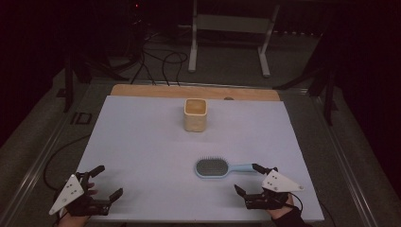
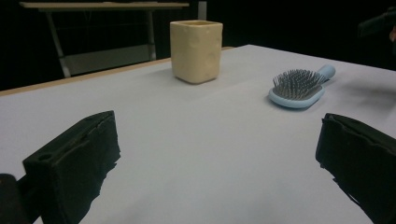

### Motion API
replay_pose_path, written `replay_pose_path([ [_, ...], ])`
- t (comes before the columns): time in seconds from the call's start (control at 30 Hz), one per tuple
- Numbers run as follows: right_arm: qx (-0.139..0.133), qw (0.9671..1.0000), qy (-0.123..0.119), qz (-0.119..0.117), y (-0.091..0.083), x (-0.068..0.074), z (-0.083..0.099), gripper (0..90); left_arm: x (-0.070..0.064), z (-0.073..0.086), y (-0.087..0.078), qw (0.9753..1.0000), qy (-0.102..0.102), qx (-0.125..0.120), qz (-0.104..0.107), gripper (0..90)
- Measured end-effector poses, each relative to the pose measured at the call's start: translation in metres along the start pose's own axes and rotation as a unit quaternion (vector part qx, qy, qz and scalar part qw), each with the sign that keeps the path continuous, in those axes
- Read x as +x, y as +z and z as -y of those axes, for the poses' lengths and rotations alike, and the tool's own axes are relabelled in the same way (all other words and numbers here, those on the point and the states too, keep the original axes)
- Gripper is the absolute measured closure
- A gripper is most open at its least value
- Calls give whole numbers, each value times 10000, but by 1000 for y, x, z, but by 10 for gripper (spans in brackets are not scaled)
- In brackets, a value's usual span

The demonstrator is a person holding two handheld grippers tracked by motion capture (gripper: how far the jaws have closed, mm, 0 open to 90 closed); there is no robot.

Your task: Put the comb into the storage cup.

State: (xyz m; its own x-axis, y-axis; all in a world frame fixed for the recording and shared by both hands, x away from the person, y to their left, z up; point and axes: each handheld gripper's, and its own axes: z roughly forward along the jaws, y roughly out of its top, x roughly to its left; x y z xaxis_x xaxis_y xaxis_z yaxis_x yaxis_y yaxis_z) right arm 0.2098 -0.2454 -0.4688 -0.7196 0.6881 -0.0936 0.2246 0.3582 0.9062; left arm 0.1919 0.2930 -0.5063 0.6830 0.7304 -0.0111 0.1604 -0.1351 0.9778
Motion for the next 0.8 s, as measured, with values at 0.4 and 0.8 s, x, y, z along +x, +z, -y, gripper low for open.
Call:
replay_pose_path([
  [0.4,-77,9992,-335,201,-6,-15,-36,92,0,0,0,10000,-29,-14,-14,0],
  [0.8,11,9992,-266,302,5,-37,-53,92,0,0,0,10000,-53,11,-36,0],
])
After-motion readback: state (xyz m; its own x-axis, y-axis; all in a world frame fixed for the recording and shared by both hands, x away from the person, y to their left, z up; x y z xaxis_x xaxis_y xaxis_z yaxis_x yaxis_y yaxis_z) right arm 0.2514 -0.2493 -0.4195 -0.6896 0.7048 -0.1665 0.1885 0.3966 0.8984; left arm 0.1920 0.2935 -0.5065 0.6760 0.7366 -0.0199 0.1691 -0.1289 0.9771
